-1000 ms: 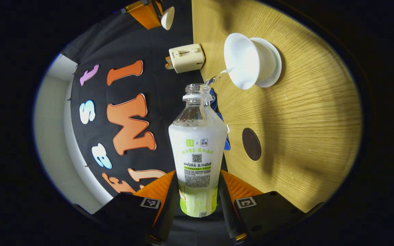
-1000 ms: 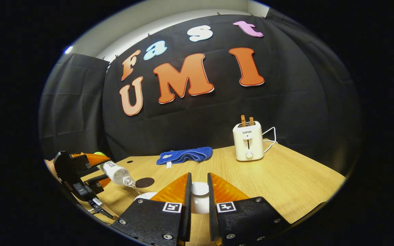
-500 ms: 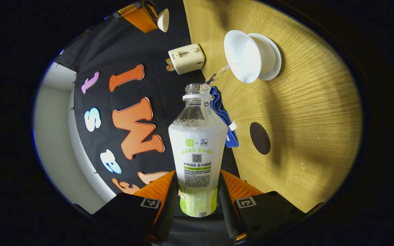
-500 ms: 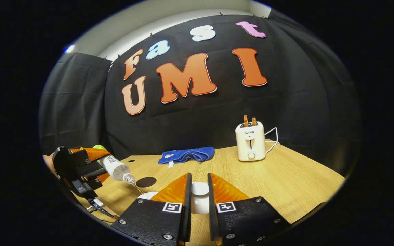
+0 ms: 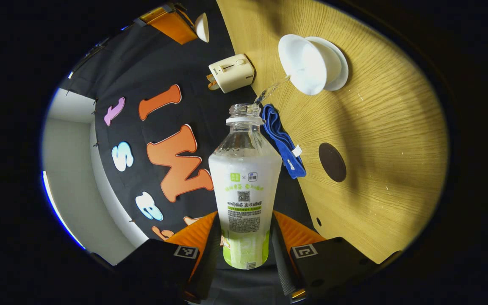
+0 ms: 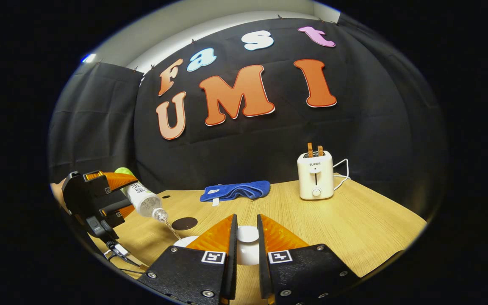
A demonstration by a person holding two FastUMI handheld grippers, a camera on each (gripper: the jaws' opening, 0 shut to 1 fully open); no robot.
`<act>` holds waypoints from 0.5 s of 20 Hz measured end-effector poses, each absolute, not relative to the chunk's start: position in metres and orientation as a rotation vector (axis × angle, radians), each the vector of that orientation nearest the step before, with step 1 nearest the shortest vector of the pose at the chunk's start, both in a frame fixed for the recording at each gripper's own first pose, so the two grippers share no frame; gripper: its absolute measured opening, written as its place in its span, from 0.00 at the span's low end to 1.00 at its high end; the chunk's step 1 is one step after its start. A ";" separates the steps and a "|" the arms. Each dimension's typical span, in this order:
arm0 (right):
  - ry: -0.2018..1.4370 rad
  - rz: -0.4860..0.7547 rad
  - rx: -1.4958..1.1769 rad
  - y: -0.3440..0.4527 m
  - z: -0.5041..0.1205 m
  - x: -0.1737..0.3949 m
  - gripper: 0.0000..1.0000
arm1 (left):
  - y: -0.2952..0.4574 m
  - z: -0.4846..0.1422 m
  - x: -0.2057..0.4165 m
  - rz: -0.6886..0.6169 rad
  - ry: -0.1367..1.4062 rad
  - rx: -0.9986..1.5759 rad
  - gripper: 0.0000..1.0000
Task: Open the teacup lid with one hand, grasp the water bottle and pour water into the teacup with the other hand; after pouring, place the water bottle on the coaster and then close the teacup lid.
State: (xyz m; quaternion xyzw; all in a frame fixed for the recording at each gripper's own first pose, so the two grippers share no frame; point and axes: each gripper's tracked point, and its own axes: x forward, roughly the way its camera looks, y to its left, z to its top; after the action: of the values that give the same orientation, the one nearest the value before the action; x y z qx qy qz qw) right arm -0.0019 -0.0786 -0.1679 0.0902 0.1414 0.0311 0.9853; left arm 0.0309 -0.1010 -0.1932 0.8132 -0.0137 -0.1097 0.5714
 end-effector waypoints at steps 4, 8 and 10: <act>0.285 0.070 0.178 -0.078 -0.168 -0.003 0.23 | -0.102 -0.190 0.038 -0.233 -0.063 1.944 0.64; 0.285 0.080 0.178 -0.074 -0.166 -0.002 0.23 | -0.102 -0.189 0.035 -0.217 -0.082 1.974 0.63; 0.289 0.084 0.180 -0.073 -0.167 -0.003 0.23 | -0.104 -0.184 0.035 -0.210 -0.093 1.987 0.63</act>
State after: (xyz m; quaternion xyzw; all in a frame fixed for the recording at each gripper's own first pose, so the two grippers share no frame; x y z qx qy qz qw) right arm -0.0033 -0.0729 -0.1669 0.0898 0.1439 0.0418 0.9846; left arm 0.0354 -0.1036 -0.1841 0.8359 -0.0393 -0.0882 0.5404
